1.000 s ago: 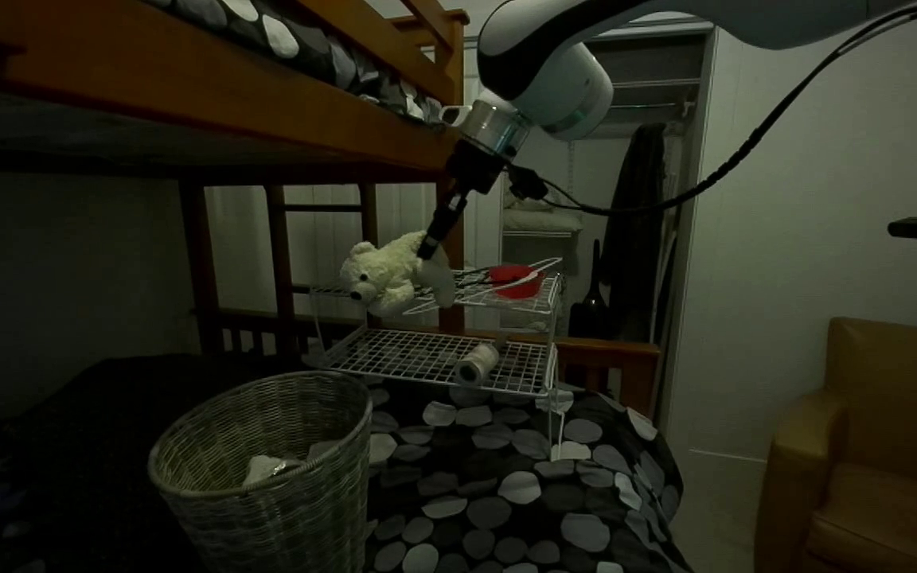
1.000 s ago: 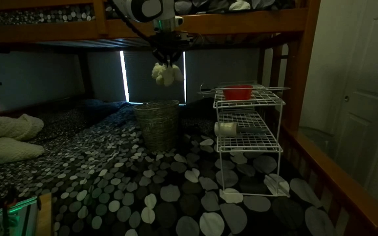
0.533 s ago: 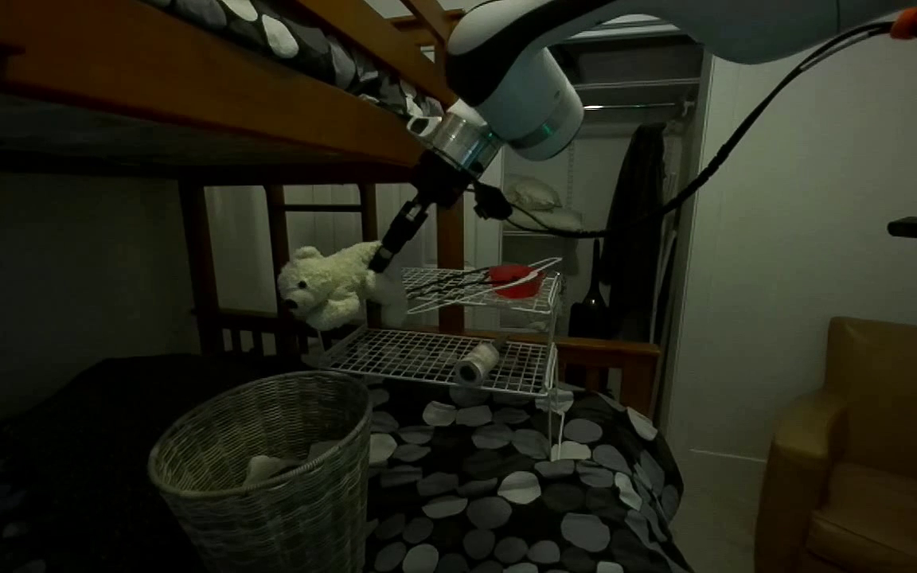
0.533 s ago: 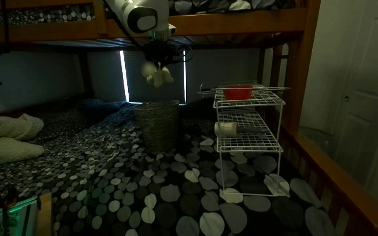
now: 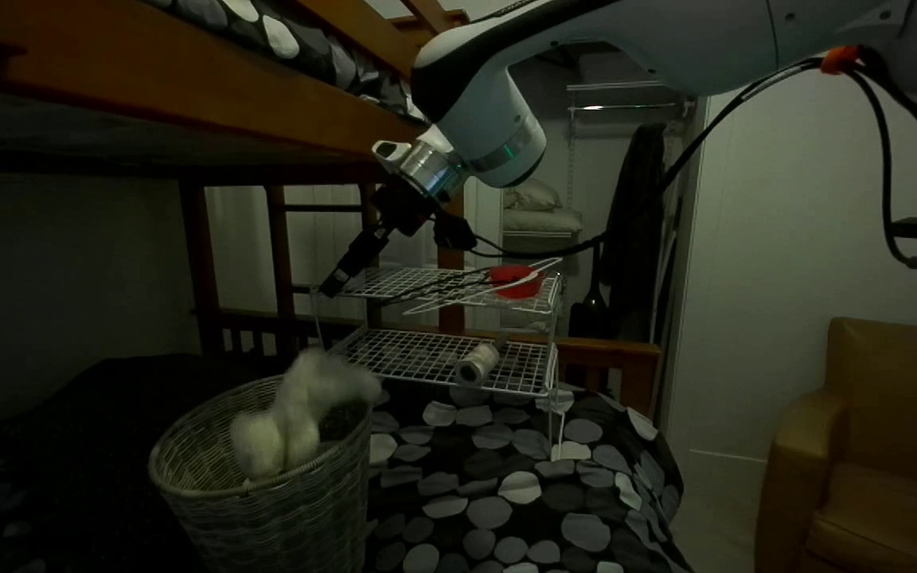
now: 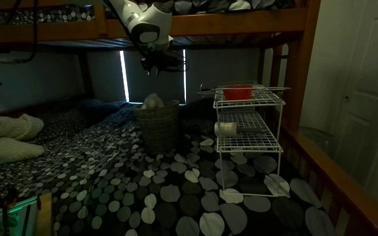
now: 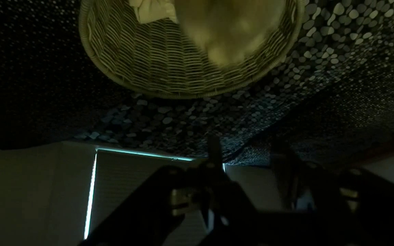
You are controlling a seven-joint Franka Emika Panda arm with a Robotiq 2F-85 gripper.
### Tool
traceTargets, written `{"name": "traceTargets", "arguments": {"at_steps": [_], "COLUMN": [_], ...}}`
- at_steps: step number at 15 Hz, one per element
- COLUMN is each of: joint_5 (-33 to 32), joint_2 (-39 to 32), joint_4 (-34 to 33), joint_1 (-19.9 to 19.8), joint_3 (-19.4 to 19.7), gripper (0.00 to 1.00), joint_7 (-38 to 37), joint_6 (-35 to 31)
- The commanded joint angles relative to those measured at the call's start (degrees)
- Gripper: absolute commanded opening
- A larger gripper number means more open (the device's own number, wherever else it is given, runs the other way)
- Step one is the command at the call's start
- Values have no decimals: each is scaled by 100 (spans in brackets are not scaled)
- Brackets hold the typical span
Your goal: Put the white teddy bear in the basket.
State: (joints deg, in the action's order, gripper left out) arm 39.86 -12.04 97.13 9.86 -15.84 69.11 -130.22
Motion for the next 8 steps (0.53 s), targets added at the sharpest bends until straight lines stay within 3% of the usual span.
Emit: {"name": "traceTargets", "arguments": {"at_steps": [1, 4, 8], "joint_5": [-46, -521, -1470], "joint_2": [-20, 434, 1263], "joint_4": [-82, 291, 1024], "joint_1": [-119, -273, -613], "joint_3": [79, 401, 886], "gripper": [73, 96, 100], "joint_7": [14, -352, -1058], "joint_6": [174, 12, 442]}}
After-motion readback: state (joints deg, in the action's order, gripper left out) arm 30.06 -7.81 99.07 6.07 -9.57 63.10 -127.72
